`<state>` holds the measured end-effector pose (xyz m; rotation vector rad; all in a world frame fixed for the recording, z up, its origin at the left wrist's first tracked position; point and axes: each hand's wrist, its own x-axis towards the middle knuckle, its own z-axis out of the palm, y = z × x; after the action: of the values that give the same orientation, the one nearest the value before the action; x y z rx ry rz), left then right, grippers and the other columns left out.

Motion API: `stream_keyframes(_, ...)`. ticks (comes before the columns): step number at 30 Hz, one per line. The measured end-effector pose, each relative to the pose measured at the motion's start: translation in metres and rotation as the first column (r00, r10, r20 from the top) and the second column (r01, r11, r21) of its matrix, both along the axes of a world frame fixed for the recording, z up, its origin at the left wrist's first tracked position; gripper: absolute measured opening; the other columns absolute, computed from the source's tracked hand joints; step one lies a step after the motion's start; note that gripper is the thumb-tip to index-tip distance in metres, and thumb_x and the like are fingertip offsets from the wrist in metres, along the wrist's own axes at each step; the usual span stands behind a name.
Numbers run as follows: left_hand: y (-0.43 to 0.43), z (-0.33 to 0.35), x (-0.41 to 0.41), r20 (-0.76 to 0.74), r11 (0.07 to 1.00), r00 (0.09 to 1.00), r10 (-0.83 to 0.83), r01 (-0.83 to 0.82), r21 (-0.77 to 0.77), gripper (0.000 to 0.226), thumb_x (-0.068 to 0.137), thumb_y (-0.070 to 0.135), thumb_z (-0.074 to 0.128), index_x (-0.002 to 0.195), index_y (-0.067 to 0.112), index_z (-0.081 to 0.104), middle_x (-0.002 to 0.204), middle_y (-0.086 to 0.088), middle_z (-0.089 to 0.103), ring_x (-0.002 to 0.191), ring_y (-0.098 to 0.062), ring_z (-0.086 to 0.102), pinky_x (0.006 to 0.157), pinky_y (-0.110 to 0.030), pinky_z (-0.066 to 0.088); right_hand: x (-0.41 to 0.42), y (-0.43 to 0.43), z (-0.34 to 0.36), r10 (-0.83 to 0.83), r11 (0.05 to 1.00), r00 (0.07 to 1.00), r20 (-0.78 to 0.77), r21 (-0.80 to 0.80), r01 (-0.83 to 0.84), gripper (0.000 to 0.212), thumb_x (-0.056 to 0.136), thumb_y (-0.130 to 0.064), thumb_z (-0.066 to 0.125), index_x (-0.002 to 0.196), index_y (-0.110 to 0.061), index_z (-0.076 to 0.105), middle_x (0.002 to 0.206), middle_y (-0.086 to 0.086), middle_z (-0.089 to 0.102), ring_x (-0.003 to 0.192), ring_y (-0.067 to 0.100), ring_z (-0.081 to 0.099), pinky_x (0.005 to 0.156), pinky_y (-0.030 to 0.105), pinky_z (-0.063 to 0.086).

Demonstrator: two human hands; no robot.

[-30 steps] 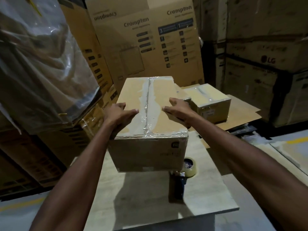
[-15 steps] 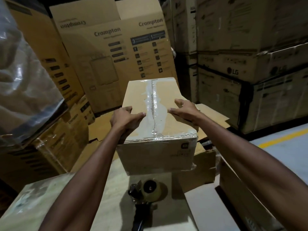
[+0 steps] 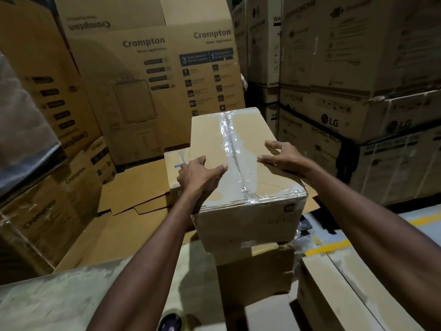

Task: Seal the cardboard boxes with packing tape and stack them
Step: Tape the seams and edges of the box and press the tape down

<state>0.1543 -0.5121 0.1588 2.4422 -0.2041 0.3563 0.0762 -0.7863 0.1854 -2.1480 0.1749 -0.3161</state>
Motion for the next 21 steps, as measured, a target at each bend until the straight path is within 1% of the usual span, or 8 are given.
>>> stream_keyframes(3,-0.033,-0.002,0.023,-0.01,1.0,1.0,0.021,-0.022,-0.009,0.106,0.056,0.096,0.05,0.12,0.014,0.064,0.11,-0.014,0.069,0.111,-0.035,0.057,0.086,-0.045,0.048,0.03,-0.035,0.001,0.018,1.0,1.0,0.01,-0.001,-0.018,0.087,0.081,-0.042,0.087,0.155,-0.019,0.047,0.159,0.001,0.046,0.144,0.021,0.044,0.12,0.042,0.036)
stream_keyframes(6,-0.066,-0.001,0.044,-0.022,0.998,0.999,0.041,-0.042,-0.037,0.105,0.056,0.096,0.051,0.132,0.024,0.063,0.125,-0.009,0.067,0.122,-0.033,0.053,0.093,-0.045,0.046,0.06,-0.069,0.001,0.054,0.999,0.998,0.023,0.003,-0.054,0.089,0.081,-0.042,0.087,0.155,-0.017,0.046,0.16,0.001,0.045,0.145,0.021,0.043,0.12,0.041,0.035)
stream_keyframes(8,-0.088,0.002,0.057,-0.021,0.997,0.998,0.06,-0.061,-0.046,0.106,0.056,0.095,0.05,0.133,0.025,0.063,0.127,-0.009,0.066,0.124,-0.034,0.052,0.095,-0.046,0.044,0.083,-0.093,0.004,0.071,0.997,0.997,0.036,-0.001,-0.071,0.091,0.08,-0.043,0.088,0.155,-0.016,0.046,0.16,0.001,0.045,0.145,0.02,0.044,0.12,0.04,0.035)
stream_keyframes(12,-0.12,0.004,0.078,-0.016,0.993,0.997,0.076,-0.078,-0.087,0.101,0.067,0.086,0.058,0.148,0.027,0.053,0.138,-0.012,0.061,0.135,-0.033,0.044,0.102,-0.045,0.041,0.13,-0.125,0.008,0.105,0.994,0.993,0.056,-0.01,-0.105,0.093,0.077,-0.047,0.09,0.154,-0.018,0.047,0.159,0.0,0.046,0.144,0.021,0.045,0.119,0.041,0.036)
stream_keyframes(15,-0.136,0.005,0.109,-0.008,0.991,0.995,0.1,-0.1,-0.084,0.095,0.072,0.082,0.062,0.149,0.027,0.052,0.139,-0.012,0.06,0.136,-0.032,0.043,0.102,-0.044,0.041,0.166,-0.144,0.005,0.136,0.99,0.989,0.051,0.018,-0.138,0.094,0.078,-0.046,0.089,0.156,-0.018,0.045,0.16,0.002,0.044,0.144,0.021,0.044,0.117,0.038,0.037)
stream_keyframes(18,-0.151,0.004,0.146,-0.014,0.993,0.994,0.11,-0.111,-0.047,0.099,0.068,0.087,0.056,0.147,0.027,0.054,0.136,-0.012,0.062,0.133,-0.033,0.045,0.101,-0.045,0.043,0.207,-0.158,-0.005,0.147,0.989,0.988,0.047,0.018,-0.148,0.091,0.081,-0.044,0.087,0.156,-0.017,0.043,0.161,0.001,0.043,0.145,0.021,0.043,0.116,0.036,0.036)
stream_keyframes(21,-0.165,-0.002,0.19,-0.009,0.992,0.992,0.127,-0.127,0.015,0.1,0.066,0.09,0.049,0.144,0.028,0.057,0.131,-0.012,0.065,0.13,-0.034,0.047,0.099,-0.046,0.043,0.254,-0.169,-0.019,0.132,0.991,0.99,0.048,0.017,-0.133,0.089,0.081,-0.044,0.087,0.156,-0.018,0.045,0.16,0.001,0.045,0.145,0.021,0.044,0.118,0.037,0.035)
